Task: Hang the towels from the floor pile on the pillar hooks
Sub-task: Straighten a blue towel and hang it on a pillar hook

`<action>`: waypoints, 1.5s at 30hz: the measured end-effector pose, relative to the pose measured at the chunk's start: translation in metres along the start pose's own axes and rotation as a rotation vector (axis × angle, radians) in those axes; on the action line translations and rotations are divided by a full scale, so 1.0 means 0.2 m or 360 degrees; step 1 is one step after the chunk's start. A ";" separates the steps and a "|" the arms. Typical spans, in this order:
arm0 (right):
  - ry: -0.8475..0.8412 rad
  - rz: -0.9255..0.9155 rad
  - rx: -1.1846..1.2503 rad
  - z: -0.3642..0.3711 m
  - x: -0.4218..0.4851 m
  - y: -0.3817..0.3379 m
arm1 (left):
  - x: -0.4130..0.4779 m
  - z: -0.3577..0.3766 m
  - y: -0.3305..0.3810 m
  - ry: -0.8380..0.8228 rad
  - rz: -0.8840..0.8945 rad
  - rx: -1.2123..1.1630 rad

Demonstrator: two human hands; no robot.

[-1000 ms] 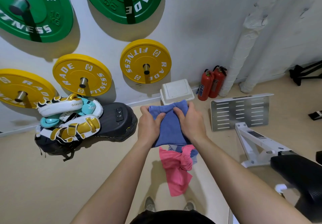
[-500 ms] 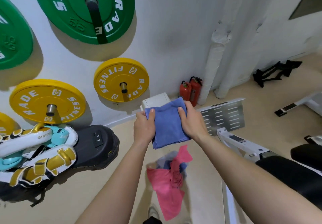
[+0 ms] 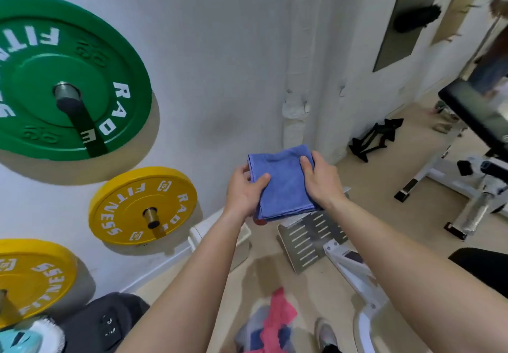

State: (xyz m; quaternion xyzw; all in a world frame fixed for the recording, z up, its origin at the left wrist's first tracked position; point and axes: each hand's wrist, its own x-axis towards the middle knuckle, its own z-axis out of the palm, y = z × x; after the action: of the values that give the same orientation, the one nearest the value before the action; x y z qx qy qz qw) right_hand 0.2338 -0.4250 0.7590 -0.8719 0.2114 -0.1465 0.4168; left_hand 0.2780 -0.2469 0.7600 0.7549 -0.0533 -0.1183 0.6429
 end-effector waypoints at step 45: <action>-0.0379 0.0150 0.0359 0.40 3.41 1.46 | 3.12 1.78 -0.58 0.0721 -0.0362 0.0230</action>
State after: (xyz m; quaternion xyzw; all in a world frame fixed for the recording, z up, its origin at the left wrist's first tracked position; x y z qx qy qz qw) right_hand 0.7884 -0.8718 0.5333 -0.8199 0.1833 -0.0452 0.5405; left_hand 0.7854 -0.7144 0.5249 0.8073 0.1687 -0.0137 0.5654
